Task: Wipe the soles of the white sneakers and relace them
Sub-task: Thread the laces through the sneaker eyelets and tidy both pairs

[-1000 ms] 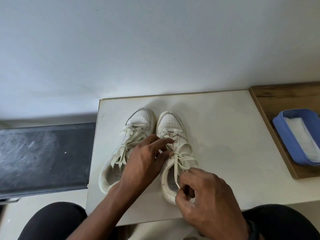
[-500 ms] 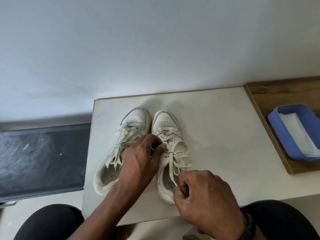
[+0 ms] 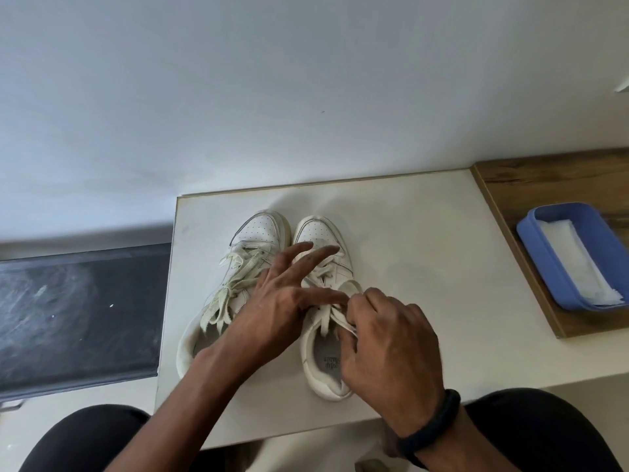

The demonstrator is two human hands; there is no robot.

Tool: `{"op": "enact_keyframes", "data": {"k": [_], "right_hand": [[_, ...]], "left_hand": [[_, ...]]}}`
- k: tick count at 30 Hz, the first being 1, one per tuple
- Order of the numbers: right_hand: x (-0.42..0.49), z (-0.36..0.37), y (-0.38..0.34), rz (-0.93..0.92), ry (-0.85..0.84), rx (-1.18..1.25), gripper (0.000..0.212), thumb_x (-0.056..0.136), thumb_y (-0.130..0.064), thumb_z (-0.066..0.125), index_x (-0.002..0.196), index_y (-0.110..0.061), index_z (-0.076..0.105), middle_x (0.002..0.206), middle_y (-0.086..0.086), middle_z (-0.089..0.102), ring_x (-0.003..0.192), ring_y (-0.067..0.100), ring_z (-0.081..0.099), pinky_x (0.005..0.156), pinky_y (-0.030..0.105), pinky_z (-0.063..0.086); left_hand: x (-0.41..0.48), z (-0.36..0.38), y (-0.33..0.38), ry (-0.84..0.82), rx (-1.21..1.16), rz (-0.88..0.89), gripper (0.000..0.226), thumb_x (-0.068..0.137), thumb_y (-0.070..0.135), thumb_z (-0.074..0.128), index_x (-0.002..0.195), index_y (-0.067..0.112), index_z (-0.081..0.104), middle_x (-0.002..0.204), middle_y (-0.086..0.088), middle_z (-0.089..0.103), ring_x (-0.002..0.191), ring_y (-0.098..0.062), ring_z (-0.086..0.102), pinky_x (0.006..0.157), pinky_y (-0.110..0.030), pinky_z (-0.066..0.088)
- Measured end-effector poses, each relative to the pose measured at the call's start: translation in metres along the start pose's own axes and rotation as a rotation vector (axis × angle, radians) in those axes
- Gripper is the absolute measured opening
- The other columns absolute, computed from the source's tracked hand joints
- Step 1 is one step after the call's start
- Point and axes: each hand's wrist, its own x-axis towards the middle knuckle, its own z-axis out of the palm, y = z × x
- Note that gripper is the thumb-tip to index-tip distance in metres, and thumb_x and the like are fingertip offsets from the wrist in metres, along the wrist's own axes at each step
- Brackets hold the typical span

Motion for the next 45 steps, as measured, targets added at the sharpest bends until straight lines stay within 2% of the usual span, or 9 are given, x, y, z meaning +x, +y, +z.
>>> {"op": "enact_keyframes", "data": {"k": [7, 16, 20, 25, 30, 33, 35, 42, 45], "right_hand": [[-0.01, -0.002, -0.005, -0.037, -0.05, 0.066, 0.017, 0.072, -0.039, 0.068, 0.084, -0.028, 0.064, 0.077, -0.012, 0.064, 0.063, 0.012, 0.06, 0.063, 0.033, 0.053], [-0.012, -0.014, -0.002, -0.068, -0.217, 0.135, 0.028, 0.086, -0.057, 0.055, 0.102, -0.034, 0.061, 0.093, -0.015, 0.063, 0.081, 0.009, 0.06, 0.085, 0.031, 0.051], [-0.012, -0.023, -0.004, -0.009, -0.141, 0.17, 0.051, 0.077, -0.082, 0.048, 0.086, -0.032, 0.056, 0.074, -0.018, 0.054, 0.073, 0.006, 0.057, 0.07, 0.023, 0.044], [-0.007, -0.022, 0.006, 0.018, -0.057, 0.191, 0.07, 0.065, -0.096, 0.028, 0.08, -0.031, 0.049, 0.065, -0.015, 0.051, 0.063, 0.005, 0.055, 0.061, 0.026, 0.046], [0.0, -0.013, 0.011, -0.019, 0.167, 0.151, 0.048, 0.082, -0.079, 0.046, 0.079, -0.031, 0.046, 0.063, -0.017, 0.045, 0.051, 0.006, 0.047, 0.056, 0.027, 0.043], [0.006, -0.003, 0.006, -0.021, 0.124, 0.067, 0.042, 0.081, -0.067, 0.058, 0.071, -0.03, 0.041, 0.058, -0.014, 0.045, 0.048, 0.011, 0.042, 0.058, 0.026, 0.037], [0.004, 0.004, -0.001, -0.043, 0.115, 0.069, 0.032, 0.082, -0.054, 0.055, 0.07, -0.028, 0.04, 0.057, -0.01, 0.05, 0.048, 0.018, 0.048, 0.057, 0.028, 0.036], [-0.003, 0.011, -0.011, -0.038, 0.042, 0.117, 0.012, 0.073, -0.034, 0.068, 0.078, -0.025, 0.061, 0.063, -0.012, 0.061, 0.048, 0.01, 0.055, 0.052, 0.028, 0.048], [0.0, 0.005, -0.004, -0.079, -0.016, 0.192, 0.014, 0.075, -0.028, 0.07, 0.073, -0.027, 0.057, 0.063, -0.012, 0.06, 0.052, 0.011, 0.056, 0.052, 0.022, 0.038]], "left_hand": [[0.003, -0.006, 0.001, -0.033, -0.083, 0.048, 0.052, 0.098, 0.014, 0.065, 0.131, 0.054, 0.063, 0.172, 0.006, 0.022, 0.158, -0.031, 0.017, 0.105, -0.068, 0.042], [0.005, -0.013, 0.015, -0.1, 0.067, 0.027, 0.031, 0.094, 0.015, 0.07, 0.104, 0.044, 0.069, 0.169, 0.008, 0.027, 0.16, -0.025, 0.011, 0.107, -0.056, 0.038], [0.003, -0.011, 0.017, -0.017, 0.2, -0.006, 0.038, 0.087, 0.004, 0.069, 0.106, 0.037, 0.065, 0.167, -0.002, 0.032, 0.158, -0.03, 0.019, 0.108, -0.058, 0.037], [0.001, -0.014, 0.007, 0.107, 0.283, -0.156, 0.012, 0.095, 0.021, 0.068, 0.104, 0.03, 0.067, 0.164, -0.006, 0.038, 0.154, -0.034, 0.027, 0.107, -0.058, 0.035], [0.002, -0.011, 0.011, 0.272, 0.311, -0.342, 0.005, 0.095, 0.023, 0.07, 0.097, 0.018, 0.071, 0.127, -0.008, 0.066, 0.118, -0.036, 0.061, 0.086, -0.05, 0.044], [0.005, -0.013, 0.026, 0.303, 0.178, -0.402, 0.041, 0.1, 0.05, 0.053, 0.079, 0.017, 0.065, 0.075, 0.0, 0.064, 0.067, -0.028, 0.063, 0.055, -0.032, 0.039], [0.006, -0.011, 0.037, 0.161, 0.112, -0.5, 0.056, 0.096, 0.068, 0.044, 0.072, 0.02, 0.059, 0.062, 0.003, 0.06, 0.058, -0.022, 0.06, 0.05, -0.032, 0.04], [0.007, -0.003, 0.041, 0.087, -0.102, -0.538, 0.04, 0.09, 0.065, 0.065, 0.079, 0.026, 0.068, 0.072, 0.011, 0.064, 0.067, -0.004, 0.06, 0.059, -0.022, 0.042], [0.008, 0.0, 0.04, 0.102, -0.209, -0.441, 0.022, 0.096, 0.04, 0.069, 0.116, 0.033, 0.076, 0.1, 0.015, 0.066, 0.087, -0.003, 0.063, 0.077, -0.023, 0.05]]}}
